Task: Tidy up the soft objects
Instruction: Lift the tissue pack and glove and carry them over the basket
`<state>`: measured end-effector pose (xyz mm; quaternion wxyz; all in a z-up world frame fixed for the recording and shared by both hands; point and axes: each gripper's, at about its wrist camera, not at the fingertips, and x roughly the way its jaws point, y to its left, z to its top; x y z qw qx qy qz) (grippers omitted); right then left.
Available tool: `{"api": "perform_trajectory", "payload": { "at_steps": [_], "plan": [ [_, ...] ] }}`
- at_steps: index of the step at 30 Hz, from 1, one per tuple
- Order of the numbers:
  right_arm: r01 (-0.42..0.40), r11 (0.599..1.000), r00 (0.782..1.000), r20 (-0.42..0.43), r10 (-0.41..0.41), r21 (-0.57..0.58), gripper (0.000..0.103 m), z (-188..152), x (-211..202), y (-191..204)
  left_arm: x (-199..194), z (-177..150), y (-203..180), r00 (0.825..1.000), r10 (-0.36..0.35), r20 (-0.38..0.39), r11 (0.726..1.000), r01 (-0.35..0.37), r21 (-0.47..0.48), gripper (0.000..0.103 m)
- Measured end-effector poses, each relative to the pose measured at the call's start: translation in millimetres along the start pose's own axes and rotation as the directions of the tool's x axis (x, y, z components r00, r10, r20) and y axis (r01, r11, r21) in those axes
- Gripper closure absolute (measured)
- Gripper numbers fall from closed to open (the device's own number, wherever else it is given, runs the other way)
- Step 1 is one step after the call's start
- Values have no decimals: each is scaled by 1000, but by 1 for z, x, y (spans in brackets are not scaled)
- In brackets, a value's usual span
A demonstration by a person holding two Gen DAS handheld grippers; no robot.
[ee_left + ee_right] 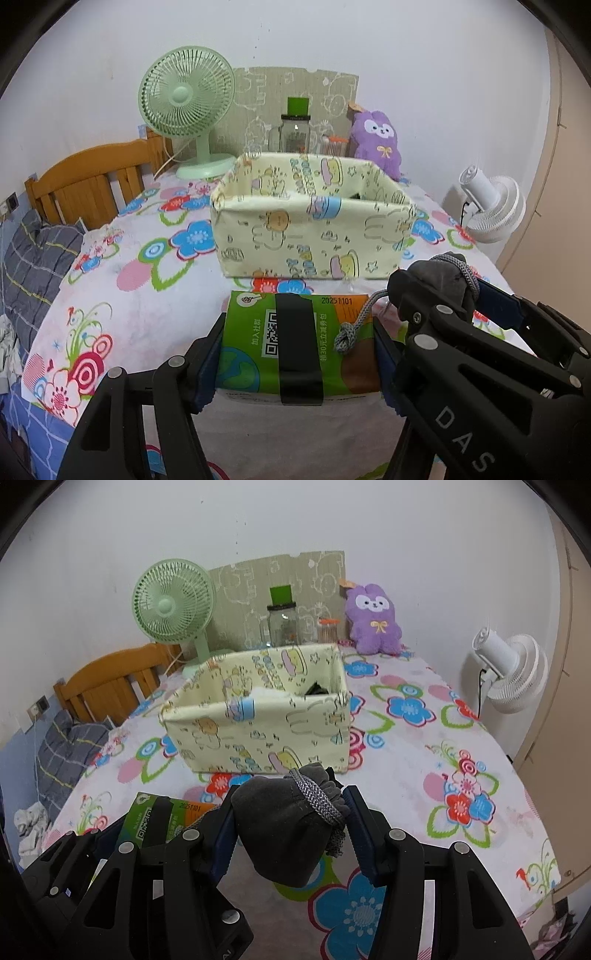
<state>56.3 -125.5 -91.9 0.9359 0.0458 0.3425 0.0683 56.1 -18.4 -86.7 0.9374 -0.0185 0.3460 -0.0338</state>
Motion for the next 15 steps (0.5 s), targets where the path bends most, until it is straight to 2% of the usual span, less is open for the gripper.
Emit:
{"api": "perform_trajectory", "payload": {
  "at_steps": [15],
  "plan": [
    [-1, 1000, 998, 61, 1, -3, 45, 32, -27, 0, -28, 29, -6, 997, 4, 76, 1000, -5, 11, 31]
  ]
}}
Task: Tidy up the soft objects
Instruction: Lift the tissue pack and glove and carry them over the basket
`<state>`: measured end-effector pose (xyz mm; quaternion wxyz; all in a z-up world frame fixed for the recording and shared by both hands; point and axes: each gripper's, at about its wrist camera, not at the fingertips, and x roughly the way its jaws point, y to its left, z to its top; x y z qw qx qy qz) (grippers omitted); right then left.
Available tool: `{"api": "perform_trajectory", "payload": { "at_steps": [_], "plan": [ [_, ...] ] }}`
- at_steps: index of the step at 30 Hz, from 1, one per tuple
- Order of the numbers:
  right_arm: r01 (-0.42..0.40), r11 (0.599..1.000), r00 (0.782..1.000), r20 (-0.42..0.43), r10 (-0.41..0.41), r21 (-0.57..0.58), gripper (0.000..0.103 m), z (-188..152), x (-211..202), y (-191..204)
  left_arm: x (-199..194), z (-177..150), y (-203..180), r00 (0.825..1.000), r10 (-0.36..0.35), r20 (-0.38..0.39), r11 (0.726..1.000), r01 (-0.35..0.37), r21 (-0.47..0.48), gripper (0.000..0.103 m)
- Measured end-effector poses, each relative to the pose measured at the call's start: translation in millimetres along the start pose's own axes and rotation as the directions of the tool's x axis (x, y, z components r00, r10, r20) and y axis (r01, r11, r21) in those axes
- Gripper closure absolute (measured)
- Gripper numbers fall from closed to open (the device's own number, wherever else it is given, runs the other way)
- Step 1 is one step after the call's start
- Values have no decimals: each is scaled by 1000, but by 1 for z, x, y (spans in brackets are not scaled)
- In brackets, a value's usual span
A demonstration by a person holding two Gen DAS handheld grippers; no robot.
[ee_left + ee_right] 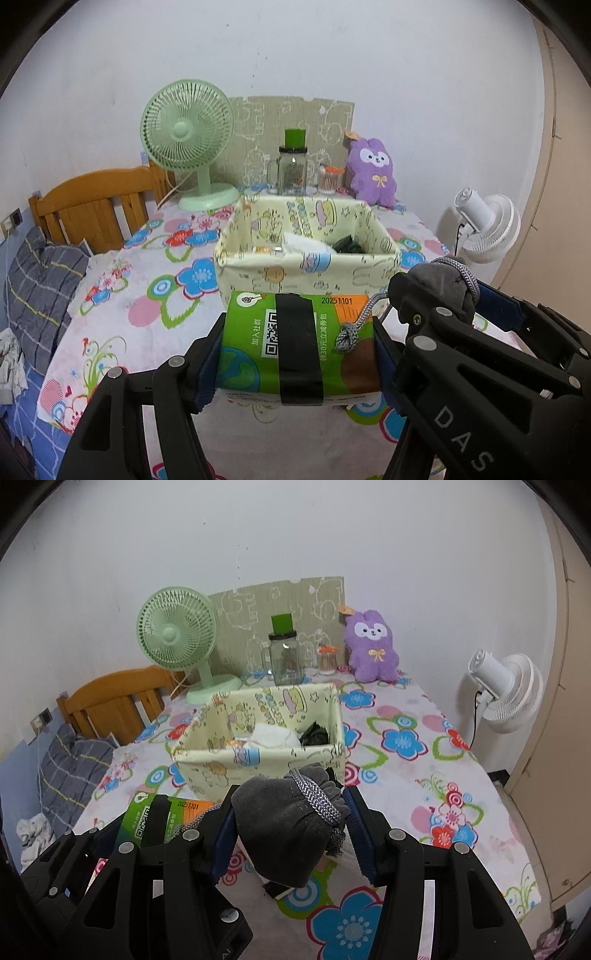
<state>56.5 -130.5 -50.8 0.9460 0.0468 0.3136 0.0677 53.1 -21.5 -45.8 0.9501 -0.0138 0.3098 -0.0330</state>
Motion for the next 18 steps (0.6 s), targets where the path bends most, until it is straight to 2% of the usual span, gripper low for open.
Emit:
{"api": "perform_trajectory", "payload": {
  "at_steps": [18],
  "plan": [
    [5, 1000, 997, 78, -3, -21, 45, 38, -31, 2, -30, 38, -9, 995, -4, 95, 1000, 2, 29, 31]
  ]
}}
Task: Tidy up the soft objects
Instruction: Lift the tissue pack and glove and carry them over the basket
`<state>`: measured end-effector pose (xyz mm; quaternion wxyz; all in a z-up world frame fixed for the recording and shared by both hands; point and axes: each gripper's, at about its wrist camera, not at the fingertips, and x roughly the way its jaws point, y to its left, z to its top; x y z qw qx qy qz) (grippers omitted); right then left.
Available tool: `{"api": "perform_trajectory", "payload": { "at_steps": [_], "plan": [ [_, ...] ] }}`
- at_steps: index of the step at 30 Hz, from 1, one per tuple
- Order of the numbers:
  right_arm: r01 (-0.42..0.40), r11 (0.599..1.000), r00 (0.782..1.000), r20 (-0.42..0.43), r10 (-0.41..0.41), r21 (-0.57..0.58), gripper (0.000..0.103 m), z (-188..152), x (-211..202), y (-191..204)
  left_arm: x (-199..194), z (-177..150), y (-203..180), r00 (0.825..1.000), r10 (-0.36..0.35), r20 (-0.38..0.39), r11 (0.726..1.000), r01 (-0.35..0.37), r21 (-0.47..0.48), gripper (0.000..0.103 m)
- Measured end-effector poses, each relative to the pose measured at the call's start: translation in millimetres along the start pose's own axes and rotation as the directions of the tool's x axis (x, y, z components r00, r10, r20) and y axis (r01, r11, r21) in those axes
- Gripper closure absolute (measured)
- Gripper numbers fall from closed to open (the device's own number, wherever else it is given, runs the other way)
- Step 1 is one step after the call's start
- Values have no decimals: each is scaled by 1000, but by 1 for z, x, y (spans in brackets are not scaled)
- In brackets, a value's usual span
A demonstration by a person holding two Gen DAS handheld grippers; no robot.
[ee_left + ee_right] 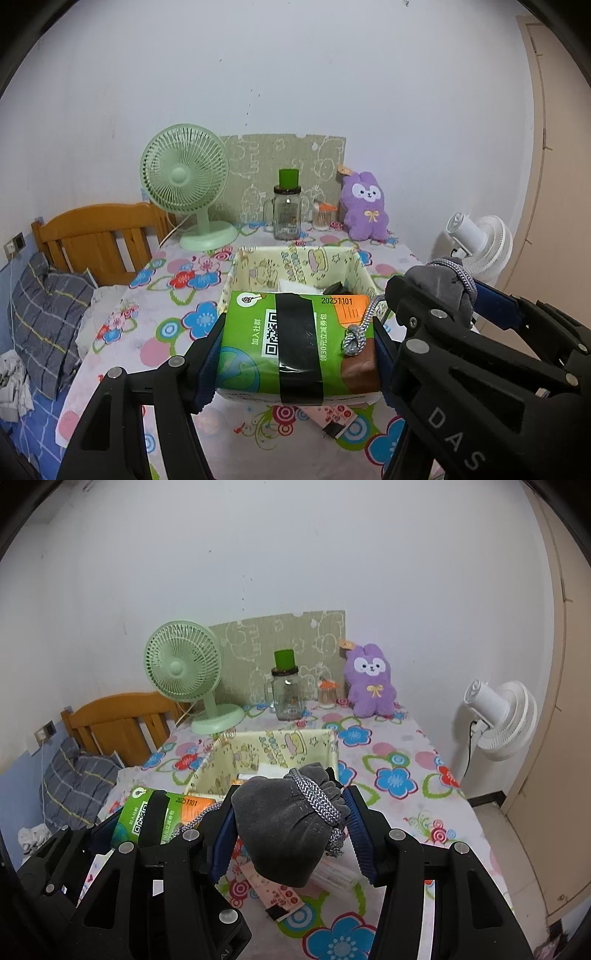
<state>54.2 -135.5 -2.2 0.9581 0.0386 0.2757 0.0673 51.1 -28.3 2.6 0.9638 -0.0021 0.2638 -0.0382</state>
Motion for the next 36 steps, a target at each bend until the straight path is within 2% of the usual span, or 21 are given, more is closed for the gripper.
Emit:
{"api": "perform_trajectory", "payload": {
  "at_steps": [13, 36],
  "plan": [
    [-10, 1000, 1000, 20, 10, -9, 45, 18, 1, -3, 0, 17, -3, 1000, -15, 24, 1000, 15, 7, 31],
    [-18, 1000, 1000, 3, 18, -14, 45, 42, 49, -4, 47, 39, 7, 1000, -16, 5, 1000, 16, -7, 31]
  ]
}}
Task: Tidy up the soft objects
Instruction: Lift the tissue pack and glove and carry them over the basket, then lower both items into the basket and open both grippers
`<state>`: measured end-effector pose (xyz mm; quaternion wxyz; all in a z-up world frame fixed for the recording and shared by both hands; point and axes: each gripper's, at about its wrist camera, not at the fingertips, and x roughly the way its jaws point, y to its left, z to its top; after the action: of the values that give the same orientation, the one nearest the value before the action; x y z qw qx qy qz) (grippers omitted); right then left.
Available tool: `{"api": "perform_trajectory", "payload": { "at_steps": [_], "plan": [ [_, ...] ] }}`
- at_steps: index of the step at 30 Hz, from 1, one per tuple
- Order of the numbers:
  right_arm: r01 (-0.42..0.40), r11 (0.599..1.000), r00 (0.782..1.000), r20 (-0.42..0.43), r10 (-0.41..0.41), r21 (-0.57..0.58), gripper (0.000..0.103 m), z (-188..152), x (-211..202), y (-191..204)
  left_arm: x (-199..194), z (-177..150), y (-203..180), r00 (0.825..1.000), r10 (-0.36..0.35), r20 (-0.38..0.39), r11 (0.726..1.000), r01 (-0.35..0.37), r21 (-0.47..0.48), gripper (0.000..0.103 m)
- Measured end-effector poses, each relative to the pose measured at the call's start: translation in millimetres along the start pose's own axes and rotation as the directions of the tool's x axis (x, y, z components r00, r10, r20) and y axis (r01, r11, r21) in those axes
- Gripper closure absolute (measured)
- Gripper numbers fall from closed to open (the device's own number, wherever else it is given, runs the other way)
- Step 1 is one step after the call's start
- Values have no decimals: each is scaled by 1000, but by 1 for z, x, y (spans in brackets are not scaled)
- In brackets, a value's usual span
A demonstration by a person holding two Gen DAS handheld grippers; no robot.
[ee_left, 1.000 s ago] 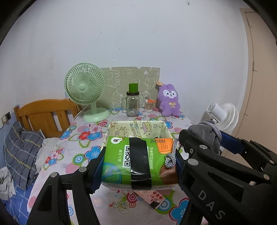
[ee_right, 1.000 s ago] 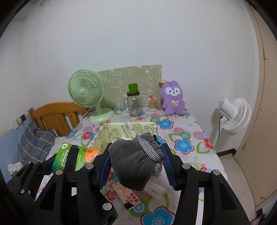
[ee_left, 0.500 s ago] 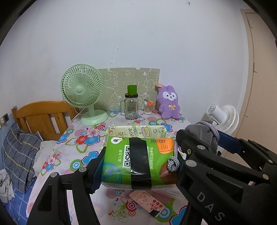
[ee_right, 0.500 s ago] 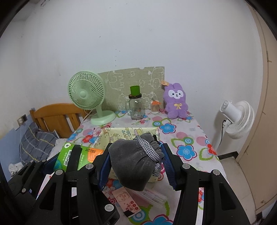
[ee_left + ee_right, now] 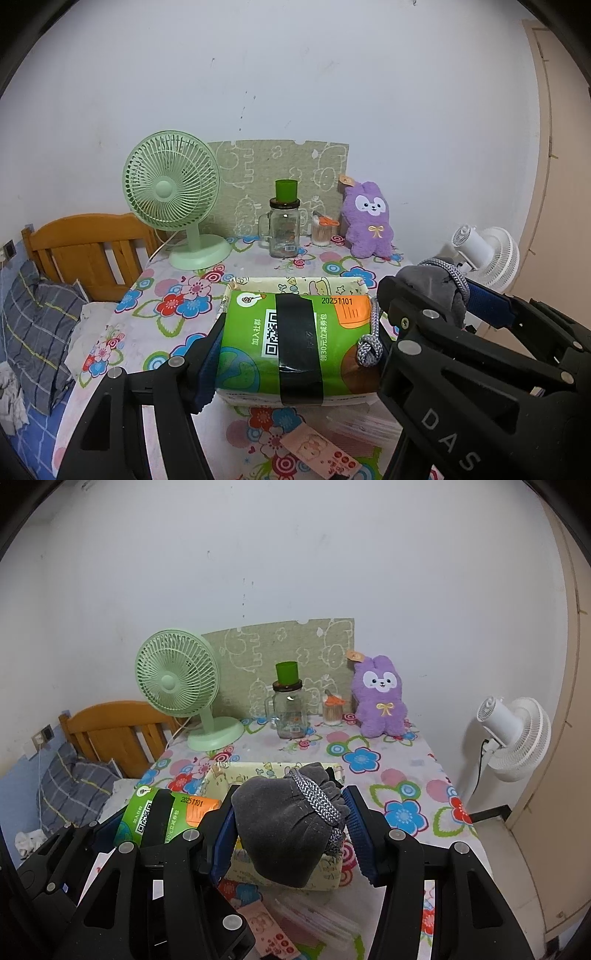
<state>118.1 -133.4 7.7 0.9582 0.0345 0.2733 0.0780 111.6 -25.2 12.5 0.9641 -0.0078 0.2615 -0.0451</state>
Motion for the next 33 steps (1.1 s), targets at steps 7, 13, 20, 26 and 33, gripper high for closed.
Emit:
{"api": "perform_trajectory", "payload": {
  "at_steps": [7, 13, 20, 26, 33],
  "plan": [
    [-9, 1000, 1000, -11, 9, 9, 45, 9, 24, 1, 23, 10, 4, 1000, 5, -10, 1000, -5, -1, 31],
    [-6, 1000, 1000, -21, 7, 14, 45, 18, 45, 1, 46, 17, 9, 1000, 11, -19, 1000, -11, 1, 31],
    [-23, 1000, 999, -33, 23, 14, 45, 25, 71, 1, 69, 24, 15, 999, 26, -29, 1000, -26, -6, 31],
    [-39, 999, 999, -32, 40, 19, 45, 31, 93, -2, 91, 33, 16, 999, 17, -36, 1000, -17, 9, 31],
    [-46, 998, 997, -62, 48, 33, 45, 34, 123, -7, 124, 33, 21, 996, -16, -87, 1000, 16, -2, 30]
  ]
}}
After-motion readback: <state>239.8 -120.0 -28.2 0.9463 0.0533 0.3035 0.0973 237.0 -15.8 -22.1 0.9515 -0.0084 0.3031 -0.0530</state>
